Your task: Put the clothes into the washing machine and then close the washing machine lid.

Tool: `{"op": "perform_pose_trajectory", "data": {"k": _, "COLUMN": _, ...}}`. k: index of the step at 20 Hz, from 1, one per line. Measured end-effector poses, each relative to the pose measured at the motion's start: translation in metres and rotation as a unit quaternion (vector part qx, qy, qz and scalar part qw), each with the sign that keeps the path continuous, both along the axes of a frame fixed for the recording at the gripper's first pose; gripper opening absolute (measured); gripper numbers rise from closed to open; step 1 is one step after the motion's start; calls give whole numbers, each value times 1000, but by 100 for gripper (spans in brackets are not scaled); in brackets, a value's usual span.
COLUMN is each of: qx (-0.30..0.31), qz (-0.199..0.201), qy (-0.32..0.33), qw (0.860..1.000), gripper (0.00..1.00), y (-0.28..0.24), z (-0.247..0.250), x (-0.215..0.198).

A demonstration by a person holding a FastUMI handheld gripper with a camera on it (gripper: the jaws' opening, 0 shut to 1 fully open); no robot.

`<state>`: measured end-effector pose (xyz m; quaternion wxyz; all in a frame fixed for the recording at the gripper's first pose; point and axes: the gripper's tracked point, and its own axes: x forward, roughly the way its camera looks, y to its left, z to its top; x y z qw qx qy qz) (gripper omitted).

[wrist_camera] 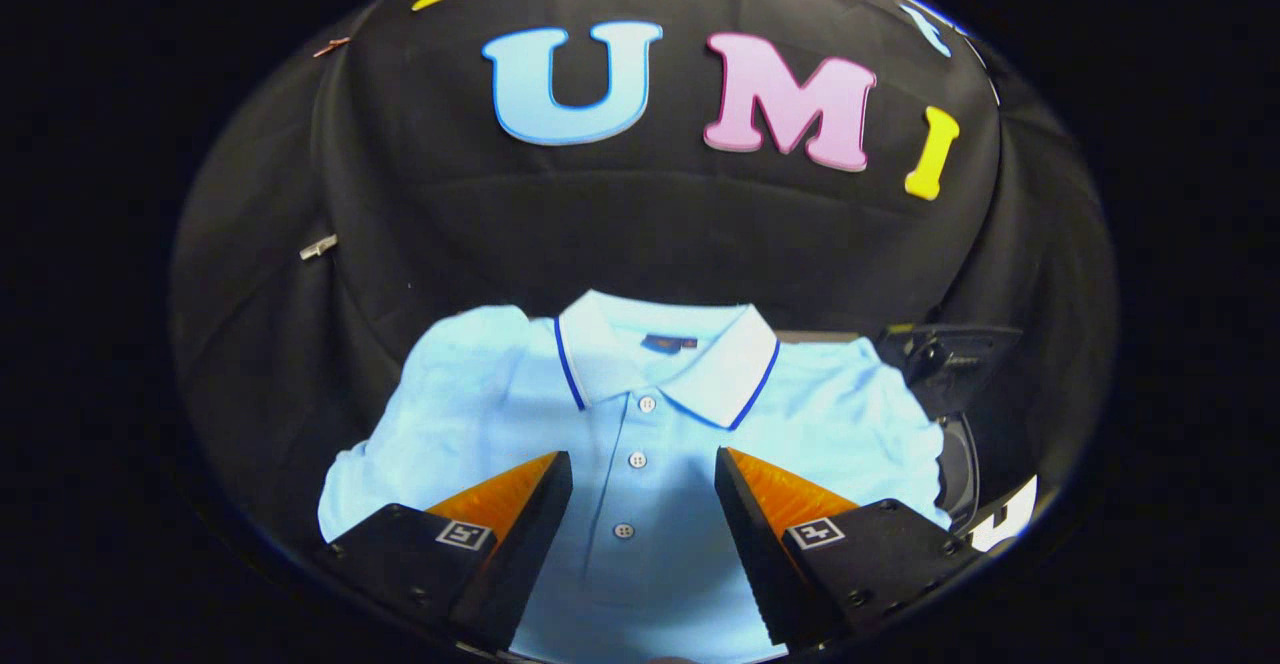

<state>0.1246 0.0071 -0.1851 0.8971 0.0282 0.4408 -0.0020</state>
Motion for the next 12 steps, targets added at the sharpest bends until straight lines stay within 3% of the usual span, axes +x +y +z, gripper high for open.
{"op": "perform_pose_trajectory", "data": {"k": 1, "qx": -5, "qz": 9, "qy": -22, "qw": 1000, "gripper": 92, "y": 3, "z": 8, "x": 7}}
{"op": "perform_pose_trajectory", "data": {"k": 3, "qx": -6, "qz": 36, "qy": -7, "qw": 999, "gripper": 94, "y": 4, "z": 5, "x": 1}}
{"op": "perform_pose_trajectory", "data": {"k": 7, "qx": 8, "qz": 46, "qy": -14, "qw": 999, "gripper": 94, "y": -2, "z": 3, "x": -4}}
{"op": "perform_pose_trajectory", "data": {"k": 12, "qx": 15, "qz": 37, "qy": 0, "qw": 999, "gripper": 38, "y": -3, "z": 2, "x": -3}}
